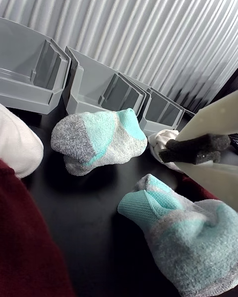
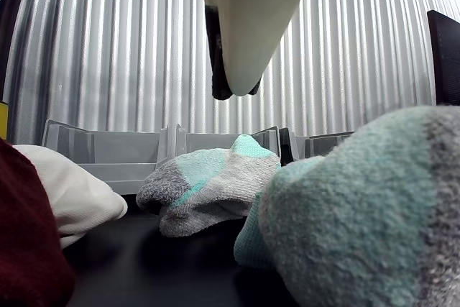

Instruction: Put the sock in the container

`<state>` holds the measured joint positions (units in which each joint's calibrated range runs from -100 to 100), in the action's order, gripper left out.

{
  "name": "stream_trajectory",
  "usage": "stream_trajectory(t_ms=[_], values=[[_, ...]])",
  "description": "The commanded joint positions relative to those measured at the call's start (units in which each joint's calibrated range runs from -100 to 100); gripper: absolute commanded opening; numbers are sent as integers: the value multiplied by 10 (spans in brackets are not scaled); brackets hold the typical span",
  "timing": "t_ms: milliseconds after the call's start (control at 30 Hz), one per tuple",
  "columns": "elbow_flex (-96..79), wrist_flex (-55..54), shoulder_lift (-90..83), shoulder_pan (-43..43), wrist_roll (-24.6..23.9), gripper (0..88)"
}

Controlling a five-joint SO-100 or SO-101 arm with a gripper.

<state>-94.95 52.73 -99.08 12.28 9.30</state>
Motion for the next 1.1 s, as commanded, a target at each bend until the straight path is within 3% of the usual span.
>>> stream_trajectory(t_ms=[0,1067], values=[[1,-10,-3,4,3,13],[66,-6,-3,-4,-2,13]])
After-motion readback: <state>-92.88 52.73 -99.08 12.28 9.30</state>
